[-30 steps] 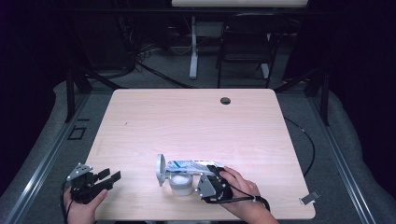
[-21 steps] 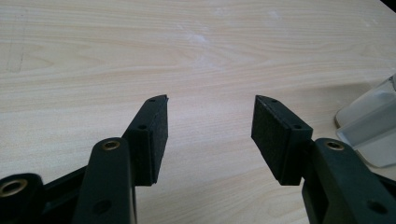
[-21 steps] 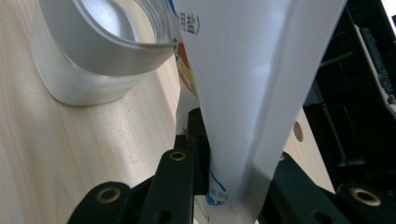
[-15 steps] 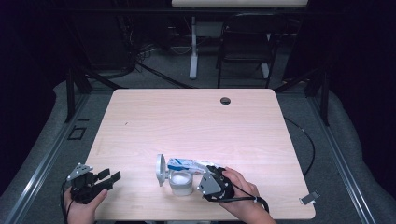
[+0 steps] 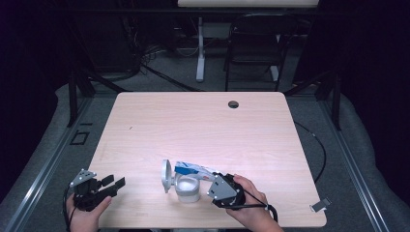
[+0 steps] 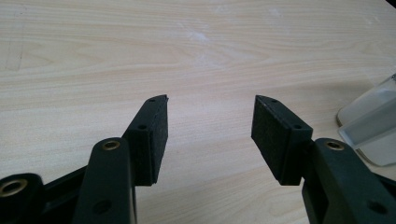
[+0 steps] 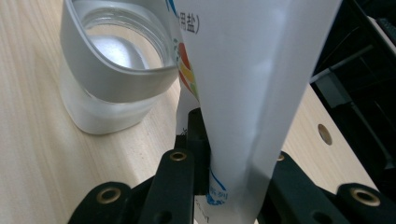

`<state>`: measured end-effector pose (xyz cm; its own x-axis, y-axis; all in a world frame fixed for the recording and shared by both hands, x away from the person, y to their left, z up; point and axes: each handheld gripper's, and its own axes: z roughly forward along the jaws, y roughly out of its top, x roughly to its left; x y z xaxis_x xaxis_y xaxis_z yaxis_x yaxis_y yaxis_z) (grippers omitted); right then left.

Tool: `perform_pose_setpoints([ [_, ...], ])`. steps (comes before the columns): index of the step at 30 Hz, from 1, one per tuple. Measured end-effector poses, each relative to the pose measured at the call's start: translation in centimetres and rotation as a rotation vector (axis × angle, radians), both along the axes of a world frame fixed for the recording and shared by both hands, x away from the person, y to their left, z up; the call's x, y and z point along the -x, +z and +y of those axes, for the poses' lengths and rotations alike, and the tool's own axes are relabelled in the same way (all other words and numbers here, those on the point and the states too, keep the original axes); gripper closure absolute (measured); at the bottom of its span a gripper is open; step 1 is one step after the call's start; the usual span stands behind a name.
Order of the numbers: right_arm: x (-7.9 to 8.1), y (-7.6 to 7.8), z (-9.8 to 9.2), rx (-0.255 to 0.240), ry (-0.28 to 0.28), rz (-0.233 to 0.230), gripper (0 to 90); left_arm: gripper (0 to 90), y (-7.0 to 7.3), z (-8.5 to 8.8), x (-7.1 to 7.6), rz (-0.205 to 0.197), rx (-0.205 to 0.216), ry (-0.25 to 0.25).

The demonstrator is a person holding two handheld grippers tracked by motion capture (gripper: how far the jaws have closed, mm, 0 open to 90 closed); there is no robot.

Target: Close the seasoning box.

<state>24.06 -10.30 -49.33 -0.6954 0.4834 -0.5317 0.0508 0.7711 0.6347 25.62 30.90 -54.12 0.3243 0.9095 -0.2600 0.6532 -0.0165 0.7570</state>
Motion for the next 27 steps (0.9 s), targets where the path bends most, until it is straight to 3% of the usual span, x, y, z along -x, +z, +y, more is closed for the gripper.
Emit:
perform_pose_setpoints([
  [27, -0.38, 0.34, -0.46, -0.096, -0.012, 0.026, 81.4, 46.2, 0.02, 0.02, 0.05, -0.011, 0.004, 0.007],
])
